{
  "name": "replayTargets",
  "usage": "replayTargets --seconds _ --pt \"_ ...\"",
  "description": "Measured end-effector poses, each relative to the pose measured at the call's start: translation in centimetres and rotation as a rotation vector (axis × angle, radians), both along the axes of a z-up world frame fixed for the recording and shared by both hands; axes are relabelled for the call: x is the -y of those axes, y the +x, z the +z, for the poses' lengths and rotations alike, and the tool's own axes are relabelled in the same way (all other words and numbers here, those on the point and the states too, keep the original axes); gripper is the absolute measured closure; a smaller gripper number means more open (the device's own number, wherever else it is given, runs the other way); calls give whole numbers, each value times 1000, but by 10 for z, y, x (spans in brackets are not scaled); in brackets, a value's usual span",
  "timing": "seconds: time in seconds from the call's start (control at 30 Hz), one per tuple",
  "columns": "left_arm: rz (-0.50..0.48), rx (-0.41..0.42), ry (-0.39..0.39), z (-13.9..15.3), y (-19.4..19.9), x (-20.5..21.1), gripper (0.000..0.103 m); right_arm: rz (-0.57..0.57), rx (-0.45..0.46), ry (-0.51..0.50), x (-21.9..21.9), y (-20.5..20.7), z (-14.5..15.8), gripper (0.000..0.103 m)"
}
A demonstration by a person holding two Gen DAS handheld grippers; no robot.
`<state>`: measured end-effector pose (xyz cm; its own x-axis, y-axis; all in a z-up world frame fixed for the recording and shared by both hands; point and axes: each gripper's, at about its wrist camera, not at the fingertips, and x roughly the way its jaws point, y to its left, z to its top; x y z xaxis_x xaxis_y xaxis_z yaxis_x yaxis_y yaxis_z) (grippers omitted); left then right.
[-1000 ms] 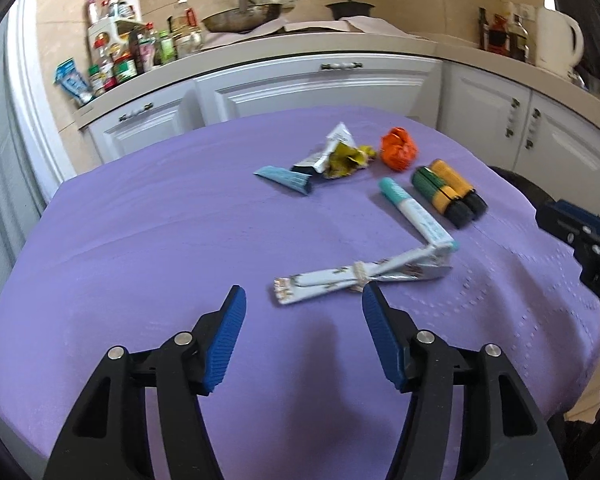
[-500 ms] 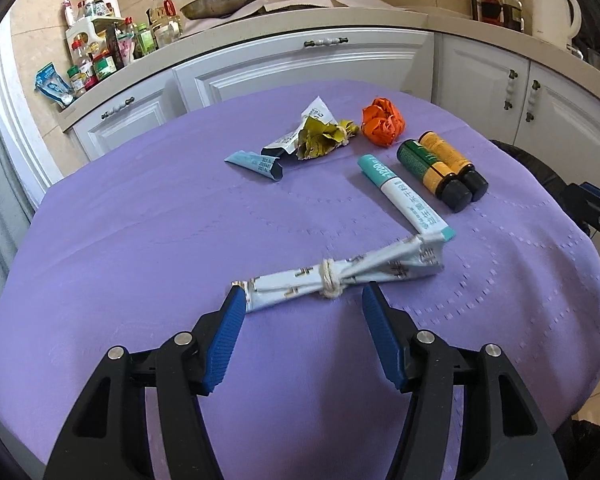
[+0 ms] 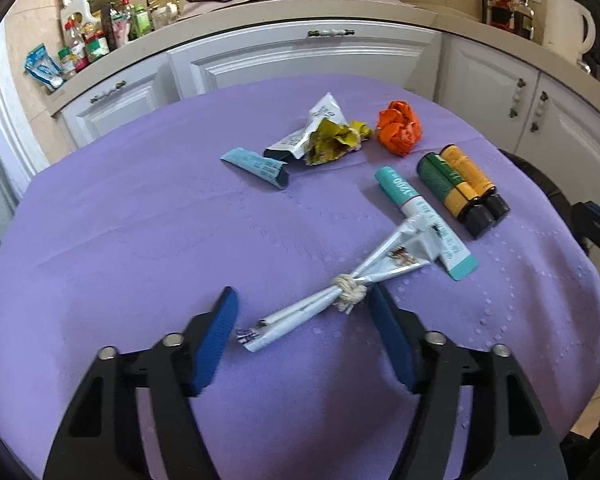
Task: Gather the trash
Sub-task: 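Close the left tool on the knotted white tube bundle, then close the right tool on the teal-capped white tube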
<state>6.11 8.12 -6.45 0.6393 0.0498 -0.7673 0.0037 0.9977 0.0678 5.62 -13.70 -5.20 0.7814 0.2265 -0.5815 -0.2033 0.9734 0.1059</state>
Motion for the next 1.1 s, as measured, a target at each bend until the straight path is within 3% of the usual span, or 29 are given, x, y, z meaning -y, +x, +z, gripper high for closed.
replayTargets --seconds 0.07,0.13,0.3,0.67,1.1 --pt "-27 8 -3 0 -2 2 51 1 -3 -3 -2 1 -1 71" --pt "-60 16 2 0 -5 7 69 4 -6 -5 -3 2 -2 71" --pt "-96 29 28 0 -7 15 94 16 -10 -14 -9 4 -2 71" --pt "-26 56 -21 9 -15 -5 94 93 0 -25 -35 6 4 71" --pt "125 84 -34 17 -16 -62 94 236 -26 -54 -90 12 0 71"
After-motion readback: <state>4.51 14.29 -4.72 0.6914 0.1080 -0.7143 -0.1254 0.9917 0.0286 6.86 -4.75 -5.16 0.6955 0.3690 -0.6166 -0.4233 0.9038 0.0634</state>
